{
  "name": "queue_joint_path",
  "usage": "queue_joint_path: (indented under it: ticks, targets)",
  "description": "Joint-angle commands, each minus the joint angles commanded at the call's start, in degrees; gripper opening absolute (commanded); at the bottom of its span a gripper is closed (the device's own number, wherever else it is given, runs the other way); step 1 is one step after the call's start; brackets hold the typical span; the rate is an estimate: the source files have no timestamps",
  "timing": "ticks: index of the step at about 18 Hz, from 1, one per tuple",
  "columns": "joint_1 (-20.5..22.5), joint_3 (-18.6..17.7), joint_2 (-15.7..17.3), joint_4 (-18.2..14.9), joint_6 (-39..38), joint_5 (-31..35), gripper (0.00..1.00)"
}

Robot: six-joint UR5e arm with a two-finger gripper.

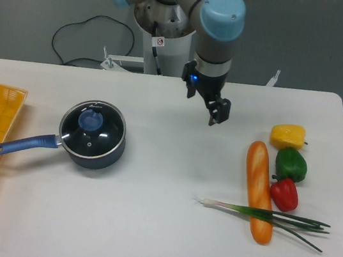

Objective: Open the lid
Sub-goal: 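Move the open gripper across the table toward the saucepan, then hover the gripper above the saucepan lid, aligning with the knob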

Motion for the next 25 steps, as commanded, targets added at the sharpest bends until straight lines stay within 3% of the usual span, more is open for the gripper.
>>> queue_joint_path:
  ticks: [7, 11, 17, 25]
  targets:
    - [-5.89, 0.00, 0.18, 0.09, -7.12, 0.09, 1.00]
    - [-11.07, -0.18, 0.26, -0.09, -15.37, 0.44, 1.00]
    - [-16.09, -2.11, 0.53, 0.17, -22.59, 0.79, 1.00]
    - [-16.53, -3.16, 0.88, 0.26, -25.33, 1.32, 1.00]
